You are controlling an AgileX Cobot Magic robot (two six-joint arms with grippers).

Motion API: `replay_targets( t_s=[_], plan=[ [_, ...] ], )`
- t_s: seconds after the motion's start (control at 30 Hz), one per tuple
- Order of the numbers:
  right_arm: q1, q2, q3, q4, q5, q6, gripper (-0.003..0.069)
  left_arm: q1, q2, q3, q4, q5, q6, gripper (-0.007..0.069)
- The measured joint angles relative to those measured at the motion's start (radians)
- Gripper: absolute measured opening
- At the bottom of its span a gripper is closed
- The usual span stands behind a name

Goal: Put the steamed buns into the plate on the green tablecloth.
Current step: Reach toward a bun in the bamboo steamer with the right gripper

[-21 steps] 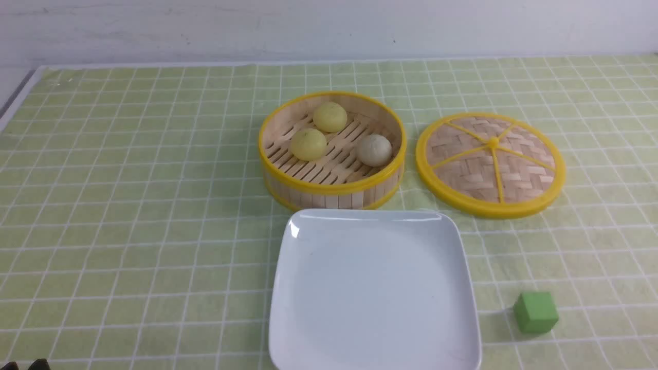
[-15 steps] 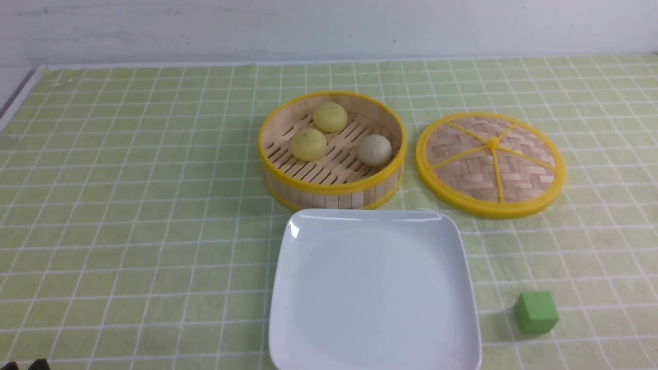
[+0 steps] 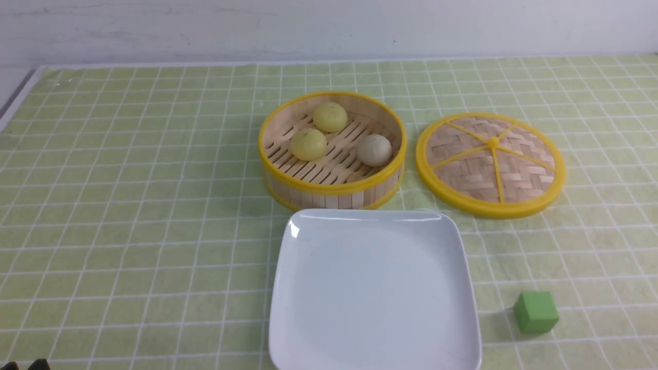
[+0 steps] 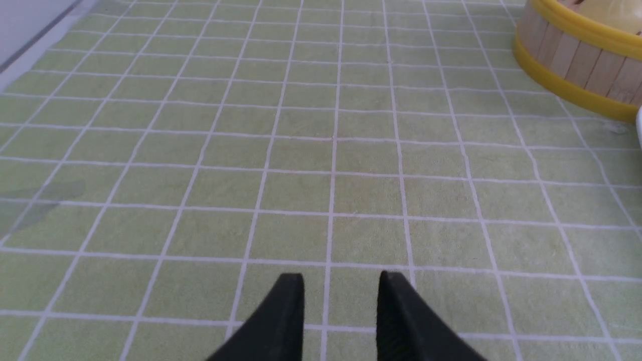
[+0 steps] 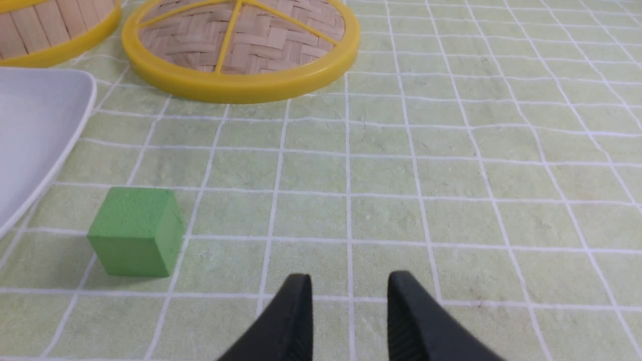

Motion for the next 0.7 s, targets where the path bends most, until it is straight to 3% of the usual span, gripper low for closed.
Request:
replay_targets(
  t_s=[0.7],
  plan=[
    [0.0, 0.0, 0.0, 0.0, 0.0, 0.0, 0.024, 0.0, 0.0, 0.0, 0.015, 0.0, 0.0, 0.0241]
  ],
)
